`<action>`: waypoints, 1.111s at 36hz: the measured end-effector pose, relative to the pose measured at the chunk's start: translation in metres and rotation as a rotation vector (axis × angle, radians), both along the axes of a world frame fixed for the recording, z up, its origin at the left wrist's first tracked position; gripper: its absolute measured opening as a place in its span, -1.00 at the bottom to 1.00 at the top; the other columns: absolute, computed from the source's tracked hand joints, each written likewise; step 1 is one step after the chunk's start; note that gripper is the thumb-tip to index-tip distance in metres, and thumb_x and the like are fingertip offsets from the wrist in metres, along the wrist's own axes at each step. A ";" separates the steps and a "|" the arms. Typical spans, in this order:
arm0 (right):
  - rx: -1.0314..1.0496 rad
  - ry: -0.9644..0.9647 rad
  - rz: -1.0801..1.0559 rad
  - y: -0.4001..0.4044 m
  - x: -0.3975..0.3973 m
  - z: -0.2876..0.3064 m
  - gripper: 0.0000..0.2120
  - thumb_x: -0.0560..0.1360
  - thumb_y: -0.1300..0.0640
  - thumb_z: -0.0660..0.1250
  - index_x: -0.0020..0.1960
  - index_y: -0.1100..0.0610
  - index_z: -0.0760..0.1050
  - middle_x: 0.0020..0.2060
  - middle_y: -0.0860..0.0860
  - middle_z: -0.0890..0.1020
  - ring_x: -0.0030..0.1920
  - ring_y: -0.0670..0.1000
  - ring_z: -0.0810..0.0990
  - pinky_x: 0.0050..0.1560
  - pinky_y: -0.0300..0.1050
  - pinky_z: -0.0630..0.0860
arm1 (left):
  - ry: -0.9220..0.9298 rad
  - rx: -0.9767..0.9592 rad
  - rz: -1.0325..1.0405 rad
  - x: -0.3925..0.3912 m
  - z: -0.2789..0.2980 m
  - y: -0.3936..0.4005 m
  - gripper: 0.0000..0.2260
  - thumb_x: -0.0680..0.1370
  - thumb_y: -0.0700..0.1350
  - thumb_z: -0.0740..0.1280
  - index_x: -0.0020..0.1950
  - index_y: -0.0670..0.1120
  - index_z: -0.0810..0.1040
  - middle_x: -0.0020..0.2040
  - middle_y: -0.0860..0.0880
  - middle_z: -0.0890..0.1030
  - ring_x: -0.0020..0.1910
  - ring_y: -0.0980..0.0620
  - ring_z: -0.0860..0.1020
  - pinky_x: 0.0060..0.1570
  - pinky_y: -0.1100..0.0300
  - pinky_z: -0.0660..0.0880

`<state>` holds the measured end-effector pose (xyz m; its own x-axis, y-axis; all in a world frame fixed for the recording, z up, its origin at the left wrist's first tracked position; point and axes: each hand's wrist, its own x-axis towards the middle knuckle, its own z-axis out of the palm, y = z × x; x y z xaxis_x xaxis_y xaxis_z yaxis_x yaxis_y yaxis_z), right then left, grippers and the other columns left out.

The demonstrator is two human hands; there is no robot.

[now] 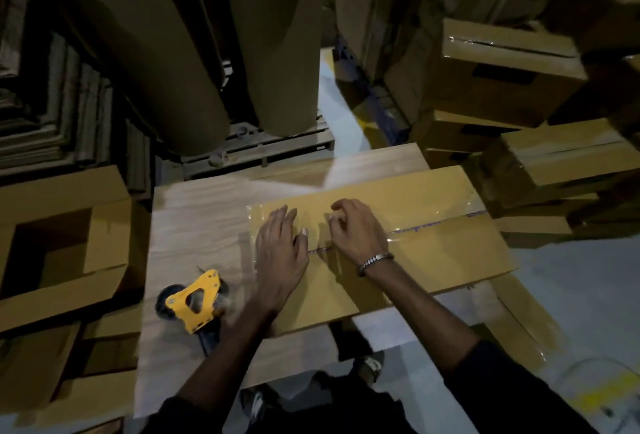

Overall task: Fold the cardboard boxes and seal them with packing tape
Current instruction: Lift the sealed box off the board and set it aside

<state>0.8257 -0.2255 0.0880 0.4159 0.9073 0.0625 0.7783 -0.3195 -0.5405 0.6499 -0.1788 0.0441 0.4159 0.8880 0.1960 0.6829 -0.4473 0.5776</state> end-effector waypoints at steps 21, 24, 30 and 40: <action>-0.310 -0.020 -0.053 -0.021 0.296 -0.033 -0.39 0.71 -0.21 0.05 0.66 0.06 0.15 0.68 0.13 0.03 0.67 0.17 0.02 0.54 0.29 0.24 | 0.493 -0.182 0.535 0.072 -0.004 0.043 -0.20 0.61 0.47 -0.07 0.66 -0.05 0.24 0.67 -0.28 0.11 0.65 -0.27 0.08 0.48 -0.45 0.08; -0.320 0.104 -0.128 -0.035 0.292 -0.034 -0.30 0.70 -0.25 0.07 0.71 0.04 -0.04 0.69 0.13 -0.04 0.66 0.21 0.04 0.56 0.28 0.23 | 0.479 -0.215 0.562 0.066 -0.004 0.029 -0.16 0.62 0.46 -0.12 0.69 -0.11 0.12 0.68 -0.30 0.03 0.65 -0.30 0.06 0.49 -0.42 0.14; -0.361 0.150 -0.147 -0.071 0.287 -0.028 -0.24 0.69 -0.25 0.10 0.70 0.06 -0.15 0.68 0.09 0.07 0.55 0.30 0.31 0.39 0.31 0.39 | 0.438 -0.150 0.615 0.040 -0.003 -0.050 -0.26 0.67 0.35 0.03 0.63 -0.19 0.21 0.55 -0.41 0.29 0.49 -0.42 0.34 0.33 -0.37 0.38; -0.283 0.126 -0.276 -0.170 0.246 -0.040 -0.29 0.67 -0.34 -0.03 0.69 -0.05 -0.12 0.63 0.15 0.23 0.50 0.32 0.39 0.36 0.32 0.43 | 0.362 -0.155 0.679 0.009 -0.006 -0.130 -0.30 0.68 0.30 0.05 0.64 -0.17 0.18 0.54 -0.32 0.33 0.36 -0.42 0.44 0.11 -0.31 0.51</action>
